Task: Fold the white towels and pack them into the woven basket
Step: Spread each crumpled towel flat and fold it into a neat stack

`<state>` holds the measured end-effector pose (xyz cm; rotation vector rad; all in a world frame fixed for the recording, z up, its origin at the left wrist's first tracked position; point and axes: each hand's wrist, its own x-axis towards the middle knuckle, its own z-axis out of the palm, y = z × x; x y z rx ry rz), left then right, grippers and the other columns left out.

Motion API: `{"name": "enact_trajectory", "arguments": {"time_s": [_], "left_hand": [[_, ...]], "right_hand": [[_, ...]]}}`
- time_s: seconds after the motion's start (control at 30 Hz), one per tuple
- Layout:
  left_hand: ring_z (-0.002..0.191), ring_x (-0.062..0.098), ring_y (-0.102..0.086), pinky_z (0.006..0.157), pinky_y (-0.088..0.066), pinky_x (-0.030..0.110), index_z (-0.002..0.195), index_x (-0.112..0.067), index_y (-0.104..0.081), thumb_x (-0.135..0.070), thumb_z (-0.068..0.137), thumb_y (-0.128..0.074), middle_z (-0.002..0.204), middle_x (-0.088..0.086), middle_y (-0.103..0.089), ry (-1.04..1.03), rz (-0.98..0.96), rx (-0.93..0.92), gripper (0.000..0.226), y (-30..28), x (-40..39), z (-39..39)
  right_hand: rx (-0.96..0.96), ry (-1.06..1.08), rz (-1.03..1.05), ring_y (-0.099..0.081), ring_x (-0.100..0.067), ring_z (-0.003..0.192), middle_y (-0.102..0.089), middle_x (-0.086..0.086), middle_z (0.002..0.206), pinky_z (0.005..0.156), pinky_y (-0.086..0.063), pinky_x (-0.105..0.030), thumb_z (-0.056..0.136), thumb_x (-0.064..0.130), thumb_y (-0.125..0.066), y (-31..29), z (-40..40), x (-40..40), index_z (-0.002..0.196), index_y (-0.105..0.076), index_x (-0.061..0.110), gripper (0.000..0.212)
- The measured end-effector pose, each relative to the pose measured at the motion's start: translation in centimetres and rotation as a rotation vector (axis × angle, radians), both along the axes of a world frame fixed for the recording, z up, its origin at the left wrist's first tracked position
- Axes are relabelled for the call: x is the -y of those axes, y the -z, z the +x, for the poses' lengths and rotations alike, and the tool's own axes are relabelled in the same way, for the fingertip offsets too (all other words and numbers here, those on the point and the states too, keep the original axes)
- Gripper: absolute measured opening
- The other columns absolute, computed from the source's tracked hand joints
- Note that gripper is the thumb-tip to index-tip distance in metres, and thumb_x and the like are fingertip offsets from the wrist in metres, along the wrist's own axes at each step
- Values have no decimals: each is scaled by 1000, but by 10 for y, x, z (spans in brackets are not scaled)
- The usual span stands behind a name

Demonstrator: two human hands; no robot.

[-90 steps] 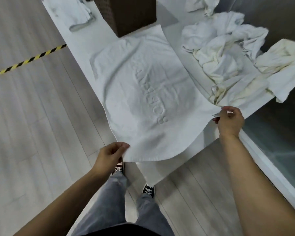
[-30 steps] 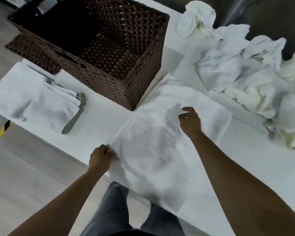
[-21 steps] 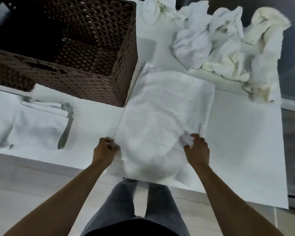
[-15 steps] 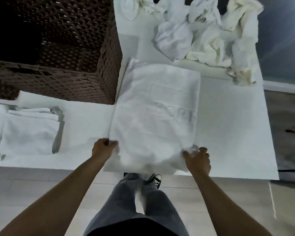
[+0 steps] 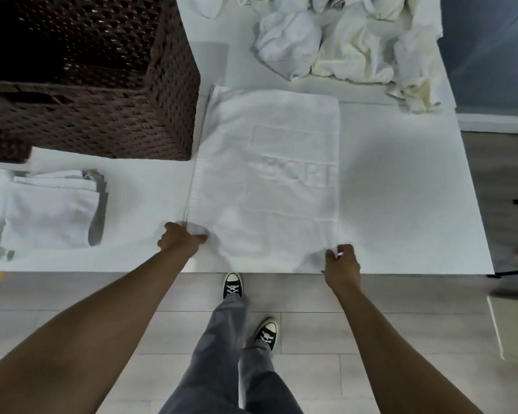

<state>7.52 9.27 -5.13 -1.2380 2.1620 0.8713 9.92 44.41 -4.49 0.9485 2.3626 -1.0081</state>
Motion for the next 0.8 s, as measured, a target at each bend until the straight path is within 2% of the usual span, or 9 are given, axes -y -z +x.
{"name": "enact_trajectory", "arguments": {"time_s": [0.1,0.2,0.3,0.4,0.47,0.53,0.67,0.7,0.8], "left_hand": [[87,33,-70,81,-62,45,109,-4,-63,-35,72,-90,102,14,-70,-103,141,-67,56,-1,-10,19],[81,29,-69,80,-62,48,112,-3,-59,-26,86,-78,110,16,-66,-140,191,-219,40,-2,-21,42],[78,26,-69,77,-63,46,109,-1,-55,-17,94,-71,116,20,-62,-259,341,-338,27,-11,-27,75],[76,29,-71,68,-64,39,111,2,-54,-13,95,-68,116,23,-61,-311,408,-380,25,-21,-38,111],[79,30,-72,63,-64,36,116,4,-54,-10,98,-64,119,23,-60,-327,417,-403,26,-27,-47,130],[84,29,-70,61,-63,34,123,1,-51,-9,99,-60,123,20,-58,-347,389,-454,27,-39,-55,147],[88,37,-68,60,-63,32,139,-19,-45,-3,102,-51,112,2,-55,-337,377,-579,41,-71,-67,164],[86,39,-67,59,-63,31,135,-20,-49,-1,102,-49,109,0,-55,-336,390,-610,38,-78,-69,163],[71,36,-70,62,-63,30,106,-9,-66,0,103,-44,116,10,-59,-346,416,-647,24,-95,-69,153]], "right_hand": [[-36,26,-48,-73,-31,76,-57,5,84,70,-58,-42,105,30,-47,3,15,-9,113,-46,19,14],[-86,71,-89,-73,-30,74,-56,5,86,59,-48,-32,106,27,-46,0,27,-17,117,-45,18,14],[-112,92,-95,-71,-33,79,-56,4,87,69,-57,-42,105,26,-48,3,45,-25,119,-48,16,17],[-167,140,-130,-66,-22,80,-59,0,97,79,-61,-48,105,25,-52,-2,71,-37,116,-51,19,13],[-220,190,-164,-63,-15,77,-62,-6,102,69,-61,-39,104,22,-55,-10,85,-45,116,-52,19,13],[-275,217,-207,-62,-19,66,-64,-11,94,54,-55,-27,103,19,-57,-19,97,-51,119,-53,18,17],[-364,318,-348,-53,-20,58,-65,-13,87,49,-48,-28,100,13,-61,-38,100,-61,114,-60,16,14],[-372,350,-382,-51,-19,56,-64,-12,86,51,-47,-29,99,14,-62,-44,94,-62,110,-63,14,11],[-390,420,-493,-51,-19,50,-61,-10,79,64,-44,-35,95,22,-69,-62,71,-63,98,-68,11,11]]}}
